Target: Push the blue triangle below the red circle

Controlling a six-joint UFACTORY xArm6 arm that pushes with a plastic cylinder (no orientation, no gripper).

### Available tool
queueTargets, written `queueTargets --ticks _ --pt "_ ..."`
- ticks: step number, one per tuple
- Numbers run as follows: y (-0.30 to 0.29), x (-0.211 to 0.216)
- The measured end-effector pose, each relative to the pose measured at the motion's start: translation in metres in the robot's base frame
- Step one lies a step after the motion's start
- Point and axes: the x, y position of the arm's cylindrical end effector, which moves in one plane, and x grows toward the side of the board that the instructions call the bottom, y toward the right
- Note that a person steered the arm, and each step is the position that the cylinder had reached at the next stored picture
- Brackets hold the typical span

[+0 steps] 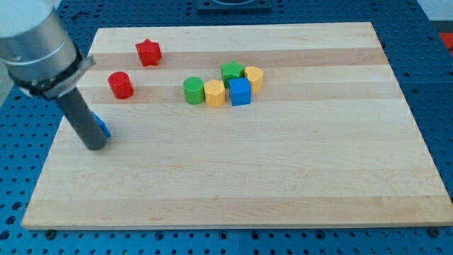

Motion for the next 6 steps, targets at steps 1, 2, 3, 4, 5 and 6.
queueTargets --ticks 1,2,3,4,5,6 --pt "0.0 -0.016" --pt "-0.016 -0.01" --pt "-0.034 -0.013" --pt "-0.034 -0.039" --pt "0.001 -0.078" --pt "0.019 -0.096"
